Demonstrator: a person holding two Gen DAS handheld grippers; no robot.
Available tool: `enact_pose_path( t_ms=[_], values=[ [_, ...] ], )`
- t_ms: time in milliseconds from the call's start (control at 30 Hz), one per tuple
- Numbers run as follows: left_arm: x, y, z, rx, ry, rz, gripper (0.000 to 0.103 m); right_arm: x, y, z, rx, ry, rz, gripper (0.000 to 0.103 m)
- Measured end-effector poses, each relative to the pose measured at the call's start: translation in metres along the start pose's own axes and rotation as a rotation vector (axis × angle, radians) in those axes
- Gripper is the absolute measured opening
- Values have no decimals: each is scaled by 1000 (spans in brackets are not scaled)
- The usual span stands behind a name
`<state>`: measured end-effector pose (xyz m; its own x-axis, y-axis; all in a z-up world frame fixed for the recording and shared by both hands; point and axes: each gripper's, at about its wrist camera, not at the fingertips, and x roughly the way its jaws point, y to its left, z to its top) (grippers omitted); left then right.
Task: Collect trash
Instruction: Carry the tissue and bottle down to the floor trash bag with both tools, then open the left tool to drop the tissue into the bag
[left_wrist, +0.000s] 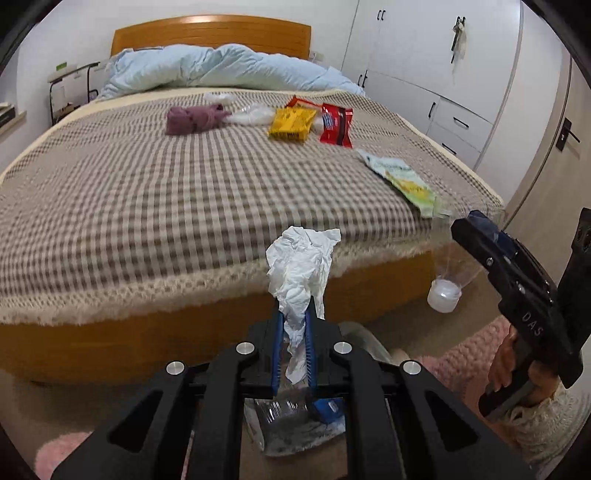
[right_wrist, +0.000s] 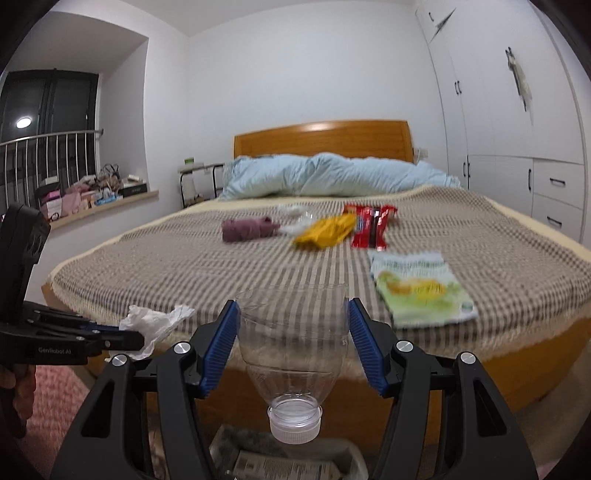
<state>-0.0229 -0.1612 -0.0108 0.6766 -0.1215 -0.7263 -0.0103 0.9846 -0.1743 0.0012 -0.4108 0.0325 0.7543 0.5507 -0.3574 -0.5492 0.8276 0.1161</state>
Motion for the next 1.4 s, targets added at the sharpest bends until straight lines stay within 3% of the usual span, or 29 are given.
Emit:
enact_pose_path(
  t_ms=[367, 633, 933, 1167, 1400],
  values=[
    [28, -8, -37, 29, 85, -51, 8, 10, 16, -45, -33, 133, -17, 59],
    [68, -11, -61, 45, 195, -77, 8, 32, 4, -67, 17, 235, -27, 59],
    [122, -13, -80, 66, 333, -53, 8, 53, -10, -97, 23, 315, -16, 59],
    [158, -11, -95, 11, 398, -51, 8, 71, -16, -124, -7, 379, 7, 59],
    [192, 6, -118, -15, 495, 6, 8, 84, -22, -142, 4, 423, 7, 59]
  ],
)
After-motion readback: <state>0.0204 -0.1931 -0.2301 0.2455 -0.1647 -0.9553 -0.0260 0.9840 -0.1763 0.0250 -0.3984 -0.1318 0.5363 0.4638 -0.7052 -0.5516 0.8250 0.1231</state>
